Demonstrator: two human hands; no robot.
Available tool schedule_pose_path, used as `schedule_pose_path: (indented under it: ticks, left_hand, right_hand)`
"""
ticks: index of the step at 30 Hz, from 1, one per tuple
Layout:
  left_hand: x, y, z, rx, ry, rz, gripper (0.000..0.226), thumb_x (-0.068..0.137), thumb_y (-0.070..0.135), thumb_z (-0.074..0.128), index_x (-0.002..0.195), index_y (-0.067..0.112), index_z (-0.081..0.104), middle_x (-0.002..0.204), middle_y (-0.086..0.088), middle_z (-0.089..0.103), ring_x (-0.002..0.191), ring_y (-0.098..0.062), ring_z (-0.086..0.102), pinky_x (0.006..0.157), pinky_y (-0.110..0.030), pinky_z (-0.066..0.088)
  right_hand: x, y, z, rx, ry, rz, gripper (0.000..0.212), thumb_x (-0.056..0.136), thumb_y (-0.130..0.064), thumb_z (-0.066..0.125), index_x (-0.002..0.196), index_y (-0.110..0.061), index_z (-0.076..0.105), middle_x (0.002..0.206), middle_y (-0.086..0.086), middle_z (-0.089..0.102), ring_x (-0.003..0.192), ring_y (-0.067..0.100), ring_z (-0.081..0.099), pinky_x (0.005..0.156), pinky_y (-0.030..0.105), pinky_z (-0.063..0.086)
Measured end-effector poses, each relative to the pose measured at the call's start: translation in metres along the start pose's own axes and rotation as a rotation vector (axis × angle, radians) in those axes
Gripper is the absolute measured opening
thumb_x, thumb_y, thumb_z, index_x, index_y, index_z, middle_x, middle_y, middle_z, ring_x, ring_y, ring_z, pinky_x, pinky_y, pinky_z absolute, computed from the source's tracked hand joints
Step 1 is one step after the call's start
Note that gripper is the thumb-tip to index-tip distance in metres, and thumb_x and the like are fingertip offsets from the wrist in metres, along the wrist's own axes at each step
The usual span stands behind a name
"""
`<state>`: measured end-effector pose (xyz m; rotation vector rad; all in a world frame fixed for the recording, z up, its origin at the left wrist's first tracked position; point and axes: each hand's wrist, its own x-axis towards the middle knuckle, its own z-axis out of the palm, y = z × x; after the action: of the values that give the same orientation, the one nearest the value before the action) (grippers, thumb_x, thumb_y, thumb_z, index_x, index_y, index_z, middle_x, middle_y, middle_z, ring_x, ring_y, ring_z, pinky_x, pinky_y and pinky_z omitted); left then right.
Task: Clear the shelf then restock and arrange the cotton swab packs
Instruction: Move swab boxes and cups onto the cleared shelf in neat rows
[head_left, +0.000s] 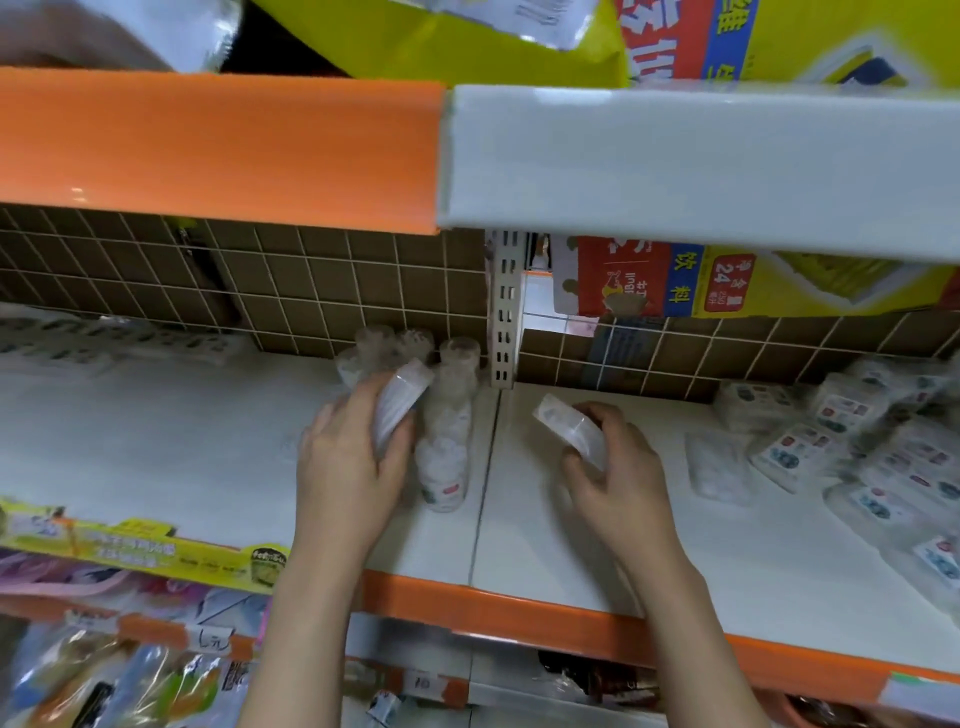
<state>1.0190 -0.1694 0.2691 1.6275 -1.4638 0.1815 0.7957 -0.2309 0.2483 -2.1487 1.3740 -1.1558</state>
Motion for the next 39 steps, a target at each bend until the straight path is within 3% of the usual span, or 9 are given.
schedule_pose_path:
  ticks: [5, 7, 11, 15, 19, 24, 29, 32, 39]
  left_hand:
    - [0.017, -0.065, -0.038, 0.063, -0.049, 0.003, 0.044, 0.083, 0.03, 0.046, 0.119, 0.01, 0.059, 0.099, -0.011, 0.066, 0.094, -0.028, 0.049, 0.078, -0.037, 0.043]
    - [0.023, -0.095, -0.058, 0.068, -0.058, 0.023, 0.04, 0.083, 0.023, 0.05, 0.12, 0.011, 0.059, 0.102, -0.01, 0.067, 0.093, -0.024, 0.046, 0.077, -0.033, 0.039]
    - [0.03, -0.154, -0.093, 0.11, -0.085, -0.01, 0.045, 0.082, 0.023, 0.049, 0.124, 0.01, 0.058, 0.113, -0.011, 0.065, 0.097, -0.033, 0.053, 0.081, -0.035, 0.04]
    - [0.034, -0.194, -0.117, 0.076, -0.109, 0.002, 0.042, 0.08, 0.018, 0.052, 0.12, 0.009, 0.06, 0.108, -0.013, 0.067, 0.095, -0.035, 0.055, 0.079, -0.036, 0.042]
    - [0.032, -0.213, -0.123, 0.054, -0.099, 0.013, 0.038, 0.079, 0.015, 0.054, 0.116, 0.007, 0.062, 0.103, -0.015, 0.067, 0.09, -0.026, 0.049, 0.076, -0.031, 0.036]
    - [0.031, -0.22, -0.118, 0.045, -0.183, 0.05, 0.042, 0.076, 0.015, 0.048, 0.114, 0.007, 0.064, 0.109, -0.013, 0.066, 0.095, -0.036, 0.059, 0.085, -0.041, 0.046]
    - [0.032, -0.215, -0.116, 0.068, -0.2, 0.062, 0.044, 0.069, 0.007, 0.053, 0.111, 0.009, 0.066, 0.107, -0.011, 0.067, 0.094, -0.036, 0.06, 0.083, -0.045, 0.049]
    - [0.036, -0.219, -0.116, 0.076, -0.195, 0.062, 0.046, 0.067, 0.006, 0.055, 0.111, 0.01, 0.066, 0.106, -0.011, 0.067, 0.094, -0.036, 0.061, 0.083, -0.045, 0.049]
    - [0.044, -0.248, -0.119, 0.013, -0.256, 0.024, 0.041, 0.076, 0.01, 0.057, 0.116, 0.006, 0.064, 0.109, -0.014, 0.065, 0.098, -0.035, 0.059, 0.086, -0.031, 0.04]
  right_hand:
    - [0.014, -0.053, 0.046, 0.033, 0.1, -0.011, 0.035, 0.084, -0.018, 0.059, 0.118, -0.015, 0.056, 0.101, 0.001, 0.061, 0.091, 0.017, 0.056, 0.072, 0.013, 0.036]
    - [0.018, -0.082, 0.068, 0.044, 0.136, -0.021, 0.038, 0.081, -0.02, 0.056, 0.119, -0.015, 0.054, 0.103, 0.003, 0.063, 0.09, 0.018, 0.057, 0.071, 0.02, 0.038]
    - [0.02, -0.135, 0.117, 0.053, 0.125, -0.073, 0.042, 0.076, -0.015, 0.056, 0.117, -0.014, 0.055, 0.106, 0.004, 0.064, 0.093, 0.019, 0.055, 0.074, 0.019, 0.034]
    - [0.011, -0.162, 0.157, 0.037, 0.073, -0.087, 0.041, 0.072, -0.01, 0.056, 0.113, -0.011, 0.059, 0.108, 0.004, 0.062, 0.098, 0.015, 0.052, 0.081, 0.018, 0.035]
    - [0.005, -0.174, 0.172, -0.038, 0.036, -0.112, 0.04, 0.071, -0.009, 0.058, 0.111, -0.012, 0.06, 0.108, 0.003, 0.062, 0.098, 0.013, 0.051, 0.082, 0.016, 0.034]
    - [0.007, -0.178, 0.169, -0.081, 0.045, -0.097, 0.043, 0.071, -0.009, 0.056, 0.114, -0.013, 0.059, 0.109, 0.0, 0.061, 0.1, 0.01, 0.049, 0.085, 0.001, 0.026]
    - [0.015, -0.172, 0.175, -0.075, 0.048, -0.086, 0.044, 0.071, -0.012, 0.055, 0.114, -0.012, 0.06, 0.112, 0.002, 0.062, 0.103, 0.014, 0.051, 0.086, 0.014, 0.033]
    - [0.018, -0.174, 0.182, -0.06, 0.049, -0.102, 0.044, 0.071, -0.01, 0.056, 0.115, -0.011, 0.06, 0.112, 0.004, 0.061, 0.104, 0.014, 0.05, 0.087, 0.015, 0.032]
    - [0.032, -0.186, 0.208, -0.107, 0.038, -0.132, 0.044, 0.069, -0.009, 0.056, 0.112, -0.01, 0.06, 0.108, 0.006, 0.062, 0.1, 0.023, 0.055, 0.085, 0.017, 0.032]
